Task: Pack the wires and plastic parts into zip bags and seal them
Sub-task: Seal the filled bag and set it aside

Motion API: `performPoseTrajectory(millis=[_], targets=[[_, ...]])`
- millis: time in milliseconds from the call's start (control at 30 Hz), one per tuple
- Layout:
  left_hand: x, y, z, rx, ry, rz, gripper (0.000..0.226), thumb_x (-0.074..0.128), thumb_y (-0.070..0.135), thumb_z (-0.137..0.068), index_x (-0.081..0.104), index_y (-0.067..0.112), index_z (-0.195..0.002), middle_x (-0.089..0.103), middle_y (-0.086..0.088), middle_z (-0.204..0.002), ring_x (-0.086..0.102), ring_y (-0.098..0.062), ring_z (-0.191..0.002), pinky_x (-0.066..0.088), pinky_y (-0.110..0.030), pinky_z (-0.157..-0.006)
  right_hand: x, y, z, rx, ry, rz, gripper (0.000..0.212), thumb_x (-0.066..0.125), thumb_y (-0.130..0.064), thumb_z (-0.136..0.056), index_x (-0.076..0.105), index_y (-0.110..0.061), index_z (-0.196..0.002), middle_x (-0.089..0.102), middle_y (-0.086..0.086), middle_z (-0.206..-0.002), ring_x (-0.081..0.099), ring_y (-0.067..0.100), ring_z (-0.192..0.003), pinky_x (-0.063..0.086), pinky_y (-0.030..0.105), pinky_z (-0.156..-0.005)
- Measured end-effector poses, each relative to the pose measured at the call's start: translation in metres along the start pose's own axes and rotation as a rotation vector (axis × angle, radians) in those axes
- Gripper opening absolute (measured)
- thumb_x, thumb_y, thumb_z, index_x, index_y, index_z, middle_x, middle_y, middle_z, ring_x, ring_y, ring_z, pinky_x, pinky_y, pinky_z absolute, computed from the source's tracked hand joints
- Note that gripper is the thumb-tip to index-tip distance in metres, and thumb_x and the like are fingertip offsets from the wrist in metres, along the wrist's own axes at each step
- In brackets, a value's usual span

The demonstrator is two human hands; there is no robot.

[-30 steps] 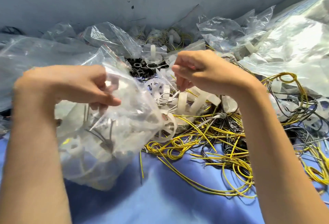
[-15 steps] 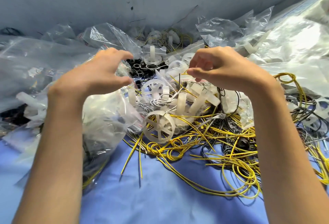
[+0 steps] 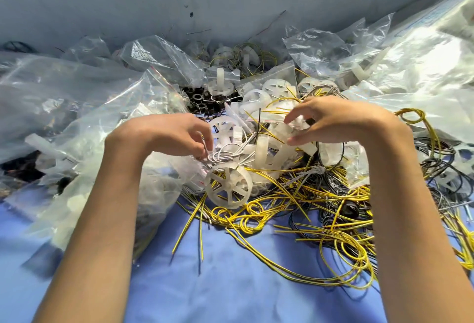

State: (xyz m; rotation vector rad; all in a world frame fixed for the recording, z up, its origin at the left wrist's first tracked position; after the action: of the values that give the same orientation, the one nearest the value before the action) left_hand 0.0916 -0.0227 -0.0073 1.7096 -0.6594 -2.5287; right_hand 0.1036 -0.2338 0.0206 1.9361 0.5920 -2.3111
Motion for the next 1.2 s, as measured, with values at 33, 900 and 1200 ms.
performPoseTrajectory(millis=[33,900,1200], targets=[[-0.002,-0.004,0.000,-0.003,0.024,0.019,0.015,0.061,0.011,-0.086,0.062,0.026,-0.087,0.072,0.007,-0.091,0.066,-0.011,-0.090,0.050,-0.028,-0.087,0.001,0.003,0.001,0.015,-0.022,-0.011,0.046,0.068,-0.046,-0.082,0.057,-0.035,-0.125,0.054,-0.001,-0.132,0.051,0.018,-0.118,0.040,0.029,-0.090],[-0.008,-0.115,-0.004,-0.669,0.535,0.019,0.043,0.068,0.038,-0.084,0.054,0.007,-0.111,0.058,-0.020,-0.123,0.053,-0.037,-0.112,0.041,-0.040,-0.085,-0.002,0.008,-0.001,-0.017,0.001,-0.052,0.036,0.054,-0.053,-0.089,0.065,-0.029,-0.115,0.060,-0.011,-0.098,0.053,0.001,-0.081,0.039,0.016,-0.064],[-0.003,-0.109,-0.003,-0.609,0.497,0.110,0.020,0.071,0.027,-0.081,0.060,0.023,-0.064,0.067,-0.001,-0.087,0.060,-0.025,-0.094,0.045,-0.033,-0.083,0.001,0.006,-0.003,-0.019,-0.005,-0.063,0.036,0.054,-0.053,-0.089,0.065,-0.030,-0.114,0.057,-0.017,-0.090,0.053,0.001,-0.082,0.038,0.017,-0.064]])
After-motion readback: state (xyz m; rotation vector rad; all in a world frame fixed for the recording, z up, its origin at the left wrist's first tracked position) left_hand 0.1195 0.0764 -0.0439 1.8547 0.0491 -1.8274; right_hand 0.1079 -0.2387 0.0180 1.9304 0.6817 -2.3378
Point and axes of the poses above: each hand's wrist, its own z-axis away from the middle knuckle, its own x-axis out of the palm, y = z × x, the point moved 8 cm from there along -z, towards the middle knuckle
